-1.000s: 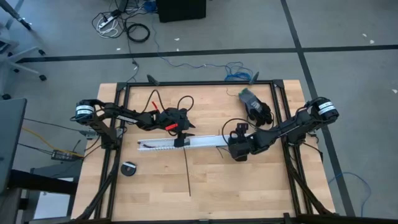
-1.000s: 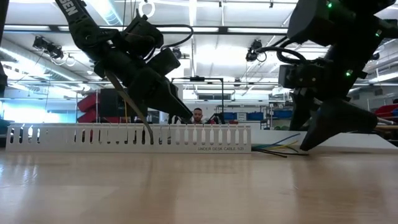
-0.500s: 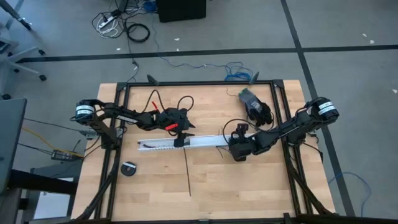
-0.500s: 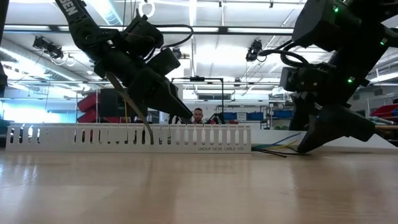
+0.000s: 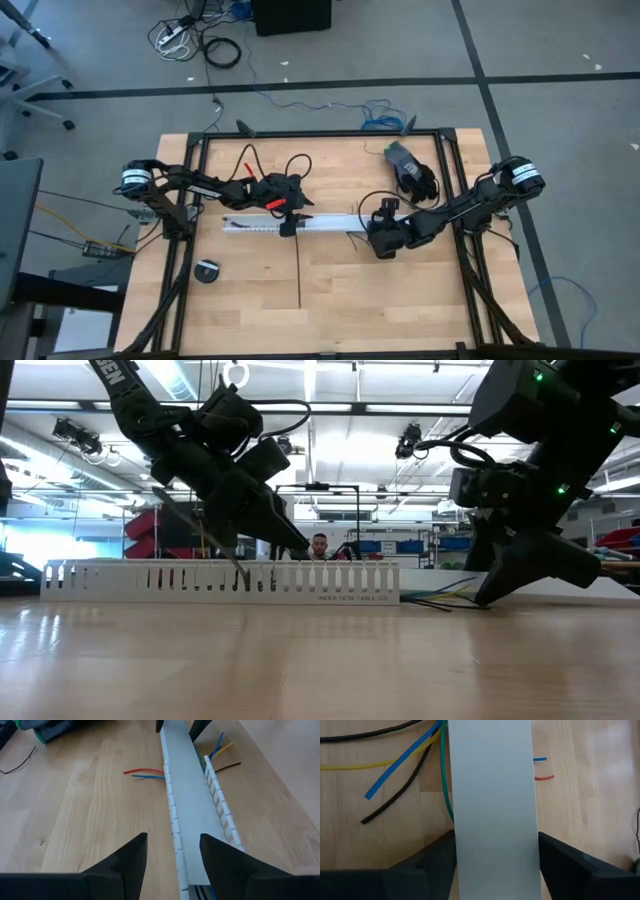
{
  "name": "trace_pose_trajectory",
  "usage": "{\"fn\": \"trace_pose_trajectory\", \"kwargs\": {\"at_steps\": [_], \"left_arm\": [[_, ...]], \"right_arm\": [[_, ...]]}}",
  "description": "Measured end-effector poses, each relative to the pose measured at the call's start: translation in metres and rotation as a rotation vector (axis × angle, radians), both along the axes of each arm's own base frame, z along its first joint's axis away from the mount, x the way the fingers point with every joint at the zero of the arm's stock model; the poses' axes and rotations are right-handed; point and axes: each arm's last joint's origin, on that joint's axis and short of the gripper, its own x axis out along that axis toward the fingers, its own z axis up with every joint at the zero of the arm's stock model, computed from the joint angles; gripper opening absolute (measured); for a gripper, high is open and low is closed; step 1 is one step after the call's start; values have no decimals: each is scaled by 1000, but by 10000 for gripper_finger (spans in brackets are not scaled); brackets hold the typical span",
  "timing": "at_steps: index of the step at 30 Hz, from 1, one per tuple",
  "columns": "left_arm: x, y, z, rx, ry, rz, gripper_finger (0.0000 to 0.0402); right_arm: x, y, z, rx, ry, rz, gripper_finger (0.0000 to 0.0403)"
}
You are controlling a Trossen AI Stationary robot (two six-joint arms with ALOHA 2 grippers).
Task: Ziptie cables
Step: Close the lid on the cable duct
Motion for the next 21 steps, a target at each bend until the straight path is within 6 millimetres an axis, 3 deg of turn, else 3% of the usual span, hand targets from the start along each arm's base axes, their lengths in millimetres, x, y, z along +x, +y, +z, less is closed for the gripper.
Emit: {"fn": "trace_pose_trajectory", "kwargs": {"at_steps": [21], "left_arm": [[0,0,0,-1,3,0,177]], "right_arm": [[17,5,29,-72,0,-11,239]]}}
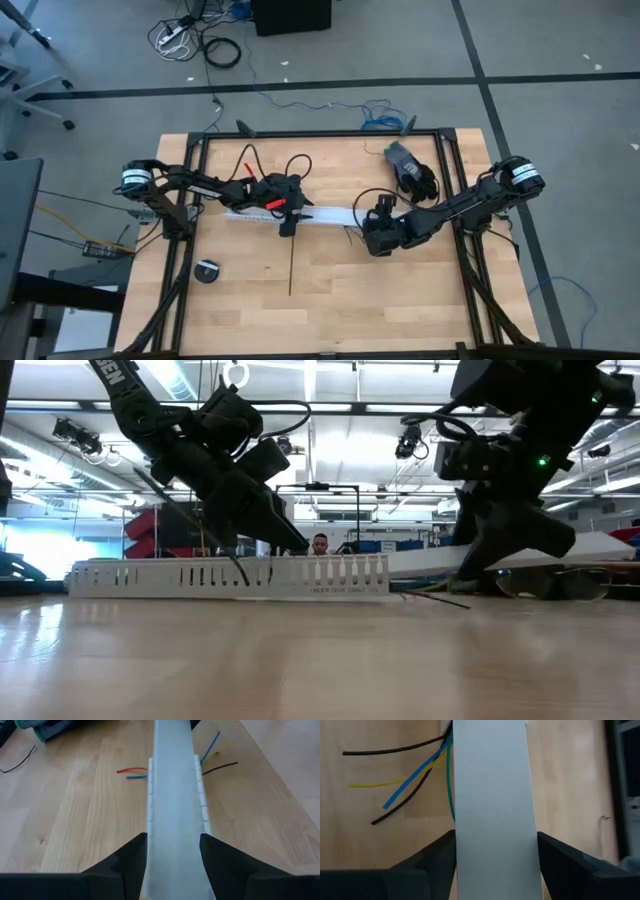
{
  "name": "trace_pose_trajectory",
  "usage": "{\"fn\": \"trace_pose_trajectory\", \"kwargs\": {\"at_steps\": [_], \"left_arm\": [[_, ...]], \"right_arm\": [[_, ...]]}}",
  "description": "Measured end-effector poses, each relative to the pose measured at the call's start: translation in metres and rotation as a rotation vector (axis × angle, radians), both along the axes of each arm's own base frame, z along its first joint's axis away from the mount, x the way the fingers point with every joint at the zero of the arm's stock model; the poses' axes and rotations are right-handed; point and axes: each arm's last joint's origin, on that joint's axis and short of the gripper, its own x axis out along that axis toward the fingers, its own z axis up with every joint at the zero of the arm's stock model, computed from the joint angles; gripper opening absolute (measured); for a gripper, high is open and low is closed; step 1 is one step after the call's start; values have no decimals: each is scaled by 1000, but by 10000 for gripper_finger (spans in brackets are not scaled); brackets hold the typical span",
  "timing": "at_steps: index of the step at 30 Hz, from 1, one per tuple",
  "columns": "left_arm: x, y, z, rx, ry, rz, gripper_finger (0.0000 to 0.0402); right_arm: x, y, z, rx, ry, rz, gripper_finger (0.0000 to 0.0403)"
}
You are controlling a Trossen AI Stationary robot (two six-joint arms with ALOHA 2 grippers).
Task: Ziptie cables
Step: Close the lid on the cable duct
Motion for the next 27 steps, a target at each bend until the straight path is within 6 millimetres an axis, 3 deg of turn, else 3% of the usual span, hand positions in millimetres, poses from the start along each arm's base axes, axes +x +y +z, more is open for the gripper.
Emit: {"fn": "trace_pose_trajectory", "kwargs": {"at_steps": [13,20,27], "left_arm": [[0,0,0,6,-1,-4,177],[0,1,0,63,3,8,177],[-4,2,18,122,-49,29,177]], "right_arm": [[2,4,5,-68,-15,19,238],[-3,0,9,-16,-43,-77,236],[-9,-1,27,66,-50,-106,236]]}}
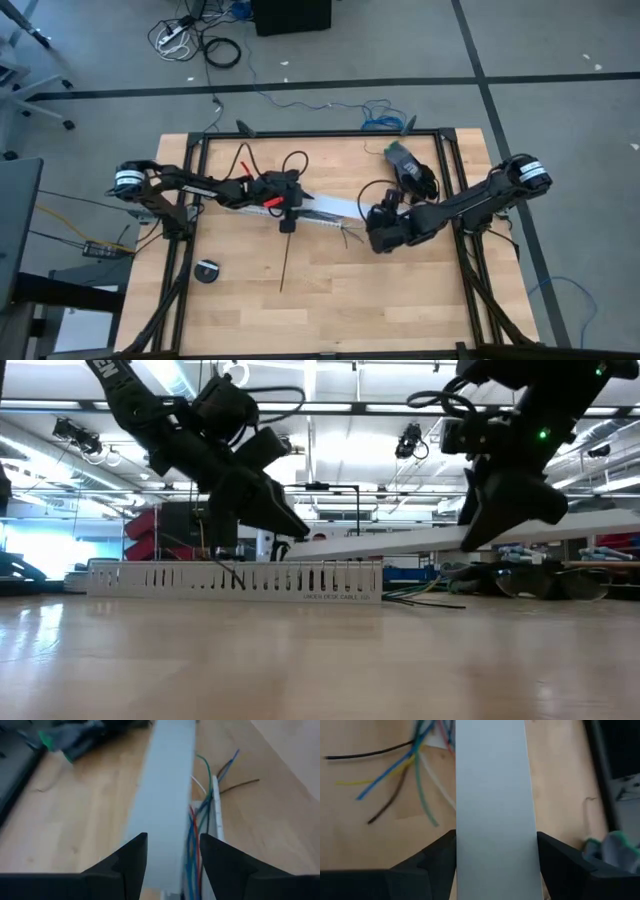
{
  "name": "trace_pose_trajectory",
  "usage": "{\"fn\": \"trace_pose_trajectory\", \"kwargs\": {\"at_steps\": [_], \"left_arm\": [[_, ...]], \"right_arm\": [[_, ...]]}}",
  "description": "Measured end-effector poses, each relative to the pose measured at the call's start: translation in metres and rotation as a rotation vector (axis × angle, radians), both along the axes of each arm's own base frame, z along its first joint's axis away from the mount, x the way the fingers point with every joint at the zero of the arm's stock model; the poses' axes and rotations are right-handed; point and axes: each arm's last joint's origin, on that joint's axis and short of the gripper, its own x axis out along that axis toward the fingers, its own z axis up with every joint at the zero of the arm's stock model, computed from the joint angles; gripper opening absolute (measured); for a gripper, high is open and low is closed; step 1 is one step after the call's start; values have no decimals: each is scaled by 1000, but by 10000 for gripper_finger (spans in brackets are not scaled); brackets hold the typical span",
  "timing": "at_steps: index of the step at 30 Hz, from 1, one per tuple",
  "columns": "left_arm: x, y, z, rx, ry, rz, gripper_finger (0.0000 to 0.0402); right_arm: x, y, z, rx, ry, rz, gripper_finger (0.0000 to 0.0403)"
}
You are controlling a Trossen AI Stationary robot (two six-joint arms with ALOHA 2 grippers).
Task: Ziptie cables
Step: Close the lid on the cable duct
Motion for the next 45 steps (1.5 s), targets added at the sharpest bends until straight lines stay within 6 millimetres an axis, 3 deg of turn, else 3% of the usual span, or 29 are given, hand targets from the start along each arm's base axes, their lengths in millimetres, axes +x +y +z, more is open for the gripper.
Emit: {"fn": "trace_pose_trajectory", "kwargs": {"at_steps": [6,13,24,31,35,45], "left_arm": [[-13,1,21,35,-7,17,177],[-22,6,27,24,29,41,177],[-29,4,14,-15,166,20,177],[-22,1,19,-89,65,-88,177],[-19,2,5,-122,124,-64,177],[-11,4,-5,-141,113,-41,197]], "right_arm": [[-8,1,7,152,6,-16,235],[-20,-2,16,215,4,-85,235],[-33,-3,17,271,-35,-135,231],[-34,-1,17,276,-36,-124,231],[-35,0,17,261,-42,-131,230],[-54,6,44,341,-183,-107,229]]}}
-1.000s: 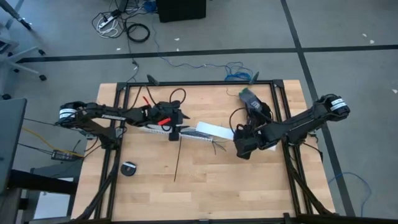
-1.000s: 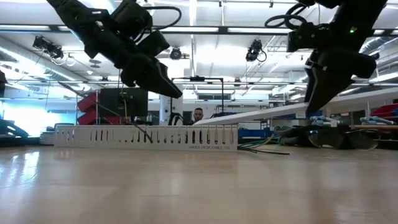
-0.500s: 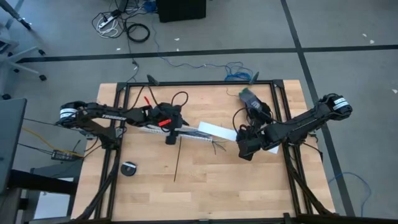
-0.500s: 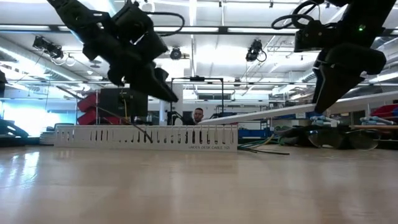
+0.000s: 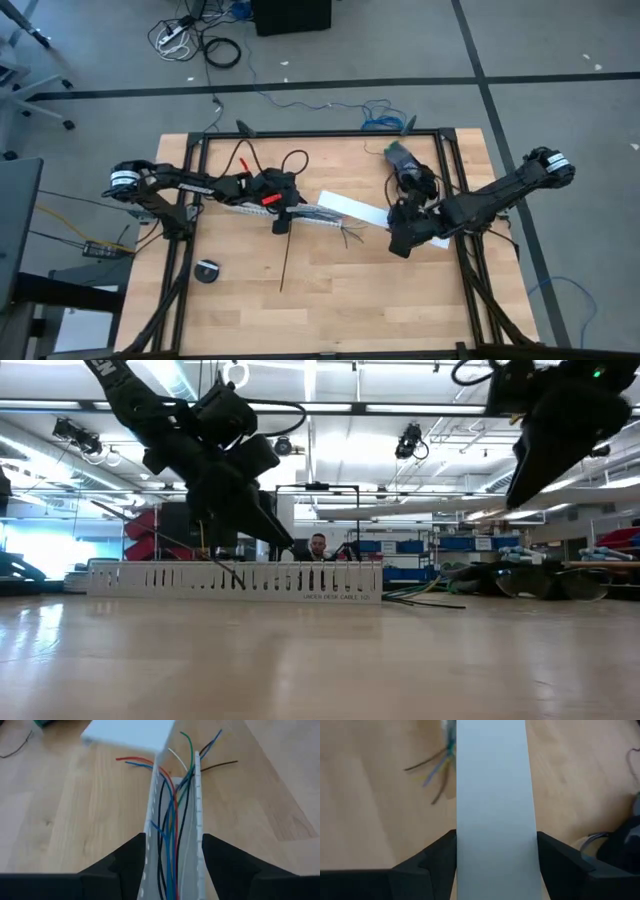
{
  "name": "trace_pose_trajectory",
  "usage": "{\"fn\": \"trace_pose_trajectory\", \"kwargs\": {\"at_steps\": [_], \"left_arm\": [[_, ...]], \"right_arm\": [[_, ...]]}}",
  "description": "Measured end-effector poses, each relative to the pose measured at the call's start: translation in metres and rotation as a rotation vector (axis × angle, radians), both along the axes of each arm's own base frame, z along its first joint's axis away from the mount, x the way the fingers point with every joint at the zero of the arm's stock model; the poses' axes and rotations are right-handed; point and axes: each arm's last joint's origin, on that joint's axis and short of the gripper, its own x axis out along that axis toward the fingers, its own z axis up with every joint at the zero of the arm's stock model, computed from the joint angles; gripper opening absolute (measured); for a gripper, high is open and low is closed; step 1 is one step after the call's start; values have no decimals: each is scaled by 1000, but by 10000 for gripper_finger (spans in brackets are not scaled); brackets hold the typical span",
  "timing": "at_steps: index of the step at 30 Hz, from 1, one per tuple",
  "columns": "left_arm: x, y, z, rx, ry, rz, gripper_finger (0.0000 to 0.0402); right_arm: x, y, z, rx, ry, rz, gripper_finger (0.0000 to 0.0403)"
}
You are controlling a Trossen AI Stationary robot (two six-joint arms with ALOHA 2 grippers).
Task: Ziptie cables
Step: Close the lid on the cable duct
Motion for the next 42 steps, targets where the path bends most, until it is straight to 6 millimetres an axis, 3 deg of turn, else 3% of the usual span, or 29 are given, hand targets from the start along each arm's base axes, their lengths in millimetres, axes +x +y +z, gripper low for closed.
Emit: {"fn": "trace_pose_trajectory", "kwargs": {"at_steps": [8,13,17,23,30,42], "left_arm": [[5,-7,2,15,-46,-31,270],[8,-10,-5,71,-24,-42,295],[13,-9,-20,67,7,-45,299],[29,-7,-25,102,9,-44,299],[42,-4,-37,96,61,-47,299],[44,-4,-36,94,59,-45,298]], "right_arm": [[-4,10,0,87,4,22,231],[-5,14,0,96,0,27,231],[-6,16,0,100,-1,29,231],[-6,16,-1,109,-7,17,231],[-10,14,-16,122,18,-6,231],[-13,14,-29,152,34,22,231]]}}
